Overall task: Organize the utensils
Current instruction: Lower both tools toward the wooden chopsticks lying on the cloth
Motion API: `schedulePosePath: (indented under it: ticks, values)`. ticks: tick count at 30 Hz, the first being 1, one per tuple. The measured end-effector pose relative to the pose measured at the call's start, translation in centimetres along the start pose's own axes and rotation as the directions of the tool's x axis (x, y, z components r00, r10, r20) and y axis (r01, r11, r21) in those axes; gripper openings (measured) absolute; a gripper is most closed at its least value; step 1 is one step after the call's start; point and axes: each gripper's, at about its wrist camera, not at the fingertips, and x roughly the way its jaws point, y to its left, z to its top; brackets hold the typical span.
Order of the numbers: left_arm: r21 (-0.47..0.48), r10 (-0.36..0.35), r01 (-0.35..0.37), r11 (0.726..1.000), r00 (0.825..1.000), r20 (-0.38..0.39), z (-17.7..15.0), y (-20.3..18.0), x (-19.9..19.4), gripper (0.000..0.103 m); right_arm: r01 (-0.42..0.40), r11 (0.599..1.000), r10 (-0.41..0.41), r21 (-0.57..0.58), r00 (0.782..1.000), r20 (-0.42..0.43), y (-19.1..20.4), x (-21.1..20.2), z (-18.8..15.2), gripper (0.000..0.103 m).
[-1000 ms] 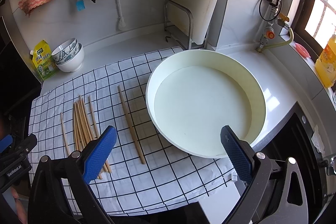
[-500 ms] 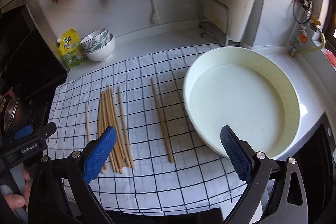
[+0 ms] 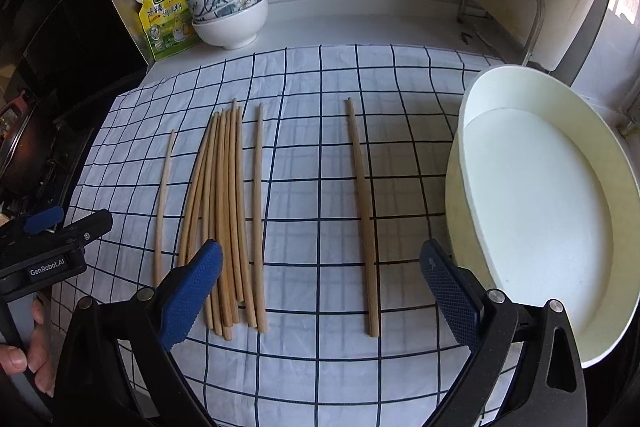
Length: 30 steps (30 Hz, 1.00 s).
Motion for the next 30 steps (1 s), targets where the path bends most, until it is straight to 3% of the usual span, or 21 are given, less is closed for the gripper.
schedulePosePath:
  ticks: [7, 16, 20, 30]
  values:
    - [0.005, -0.003, 0.003, 1.0, 1.0, -0.025, -0.4, -0.3, 1.9, 0.097, -0.066, 0.998, 0.066, -0.001, 0.997, -0.037, 0.1, 2.6, 0.4, 0.094]
    - [-0.007, -0.007, 0.007, 1.0, 1.0, -0.027, 0.1, -1.1, 3.4, 0.097, -0.037, 0.997, 0.034, -0.07, 0.999, -0.043, 0.7, 4.5, 0.3, 0.094]
    - [-0.009, -0.011, 0.01, 1.0, 1.0, -0.019, 0.3, -1.4, 3.7, 0.097, -0.066, 0.998, 0.065, -0.013, 0.995, -0.08, -0.6, 5.6, 0.3, 0.093]
    - [-0.033, -0.001, 0.0, 0.999, 0.999, -0.038, 0.3, -1.2, 5.3, 0.097, 0.04, 0.996, -0.033, 0.08, 0.995, -0.091, -2.3, 7.6, 0.1, 0.092]
